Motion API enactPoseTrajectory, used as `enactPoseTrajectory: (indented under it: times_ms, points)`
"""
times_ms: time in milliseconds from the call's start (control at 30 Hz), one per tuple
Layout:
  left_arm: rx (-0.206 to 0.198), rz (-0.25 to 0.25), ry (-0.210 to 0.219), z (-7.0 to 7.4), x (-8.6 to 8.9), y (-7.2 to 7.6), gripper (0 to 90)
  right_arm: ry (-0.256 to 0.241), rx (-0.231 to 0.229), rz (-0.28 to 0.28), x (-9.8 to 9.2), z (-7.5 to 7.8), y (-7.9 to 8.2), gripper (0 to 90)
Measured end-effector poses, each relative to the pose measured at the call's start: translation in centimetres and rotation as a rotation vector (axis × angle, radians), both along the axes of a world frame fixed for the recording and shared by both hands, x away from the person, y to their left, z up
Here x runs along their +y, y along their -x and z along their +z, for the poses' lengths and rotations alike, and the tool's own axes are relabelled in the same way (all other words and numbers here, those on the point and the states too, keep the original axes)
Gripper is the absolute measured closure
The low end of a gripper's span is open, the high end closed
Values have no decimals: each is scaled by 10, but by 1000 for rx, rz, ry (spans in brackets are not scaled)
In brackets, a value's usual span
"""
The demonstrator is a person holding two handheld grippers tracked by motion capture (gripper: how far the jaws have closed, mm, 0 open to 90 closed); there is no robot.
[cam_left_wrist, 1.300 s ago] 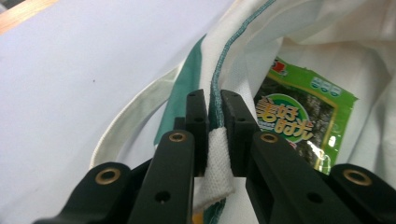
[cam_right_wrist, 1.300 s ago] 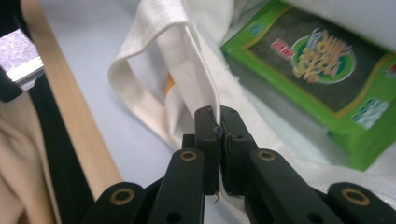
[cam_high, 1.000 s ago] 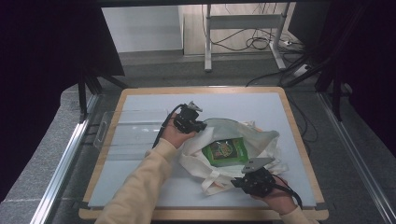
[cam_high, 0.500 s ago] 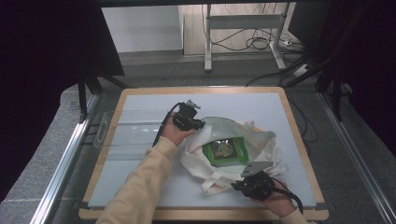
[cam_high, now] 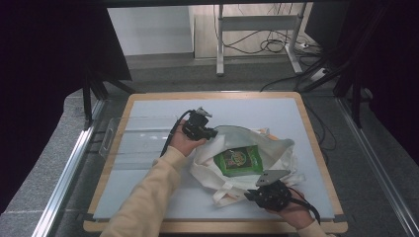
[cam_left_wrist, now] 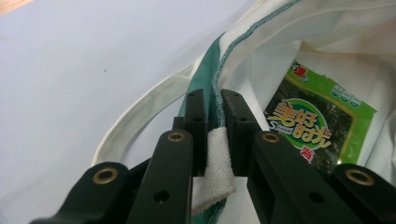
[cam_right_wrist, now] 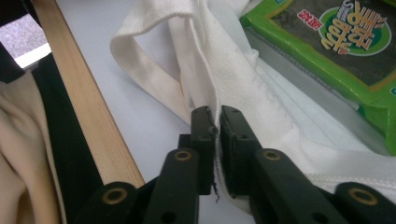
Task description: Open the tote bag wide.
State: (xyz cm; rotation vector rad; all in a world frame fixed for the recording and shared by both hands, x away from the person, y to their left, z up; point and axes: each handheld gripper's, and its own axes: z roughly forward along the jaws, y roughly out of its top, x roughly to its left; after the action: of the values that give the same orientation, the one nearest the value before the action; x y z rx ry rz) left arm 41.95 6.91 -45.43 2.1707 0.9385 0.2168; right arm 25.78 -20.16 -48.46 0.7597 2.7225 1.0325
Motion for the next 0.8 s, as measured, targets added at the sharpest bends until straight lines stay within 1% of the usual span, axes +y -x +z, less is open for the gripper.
enactPoseTrajectory:
  times_ms: [33,67,100,133,167,200,233,267,300,333,367,400,433,467,500,567,600,633,667,700,733,800]
  points:
    - [0,0,0,0,0,0,812,0,0,0,0,0,0,805]
    - [-6,-6,-2,1,0,2,795,-2,-9,1,-1,2,0,784]
    - [-25,-12,9,5,-1,6,764,-7,-13,1,-1,3,0,757]
    - [-36,-16,11,7,-2,8,732,-20,-16,-1,-2,6,0,718]
    - [-36,-16,11,7,-2,8,698,-33,-16,-4,-3,8,1,680]
    - [-55,-20,21,12,-2,14,665,-46,-22,-9,-3,10,1,651]
    - [-55,-20,21,12,-2,14,628,-46,-22,-9,-3,10,1,651]
    - [-75,-27,27,18,-2,20,591,-67,-37,-24,-5,15,1,579]
    - [-75,-27,27,18,-2,20,559,-79,-44,-32,-6,17,1,551]
    - [-93,-52,15,25,0,27,534,-88,-51,-39,-7,18,1,528]
    - [-93,-52,15,25,0,27,518,-88,-51,-39,-7,18,1,528]
    - [-111,-62,19,29,0,34,503,-112,-75,-60,-9,22,0,475]
    - [-118,-68,26,32,1,39,489,-117,-83,-68,-9,24,-1,455]
    - [-122,-73,28,33,2,42,477,-124,-90,-77,-10,25,-1,446]
    - [-122,-73,28,33,2,42,468,-124,-90,-77,-10,25,-1,446]
    - [-144,-88,22,39,4,54,456,-137,-89,-98,-11,29,-5,438]
    - [-150,-94,22,41,6,58,450,-141,-90,-102,-11,30,-6,436]
    - [-150,-94,22,41,6,58,442,-141,-90,-102,-11,30,-6,436]
    - [-152,-94,44,43,9,64,438,-143,-90,-109,-11,31,-8,432]
    - [-152,-94,44,43,9,64,433,-143,-90,-109,-11,31,-8,432]
    - [-153,-97,53,44,13,70,431,-143,-94,-113,-11,33,-10,429]
    - [-152,-105,58,43,17,76,427,-147,-97,-120,-11,35,-12,427]
